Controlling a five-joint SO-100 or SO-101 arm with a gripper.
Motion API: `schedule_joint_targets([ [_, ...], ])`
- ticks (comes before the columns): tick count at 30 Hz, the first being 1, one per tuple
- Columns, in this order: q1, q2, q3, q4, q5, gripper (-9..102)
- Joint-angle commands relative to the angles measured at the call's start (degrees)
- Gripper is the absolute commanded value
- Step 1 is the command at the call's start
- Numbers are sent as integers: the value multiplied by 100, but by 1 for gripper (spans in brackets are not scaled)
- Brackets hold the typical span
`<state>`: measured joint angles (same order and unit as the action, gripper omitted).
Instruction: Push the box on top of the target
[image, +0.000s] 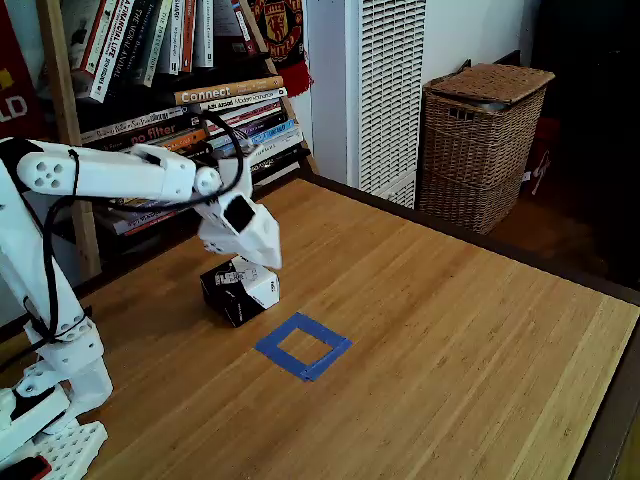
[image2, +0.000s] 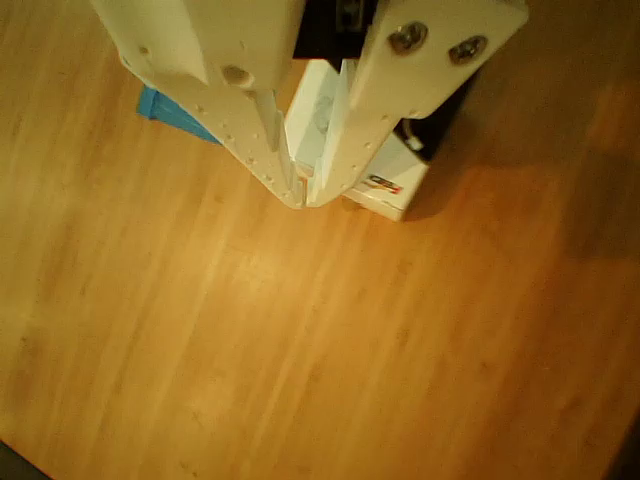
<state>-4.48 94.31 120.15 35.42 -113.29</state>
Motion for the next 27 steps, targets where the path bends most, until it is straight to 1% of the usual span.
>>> schedule_joint_targets([
  [1,-114,79,-272,79,114,0],
  [6,-246,9,-439,79,316,0],
  [15,-149,9,-202,-299,167,0],
  [27,-97,-26,-88,-475,97,0],
])
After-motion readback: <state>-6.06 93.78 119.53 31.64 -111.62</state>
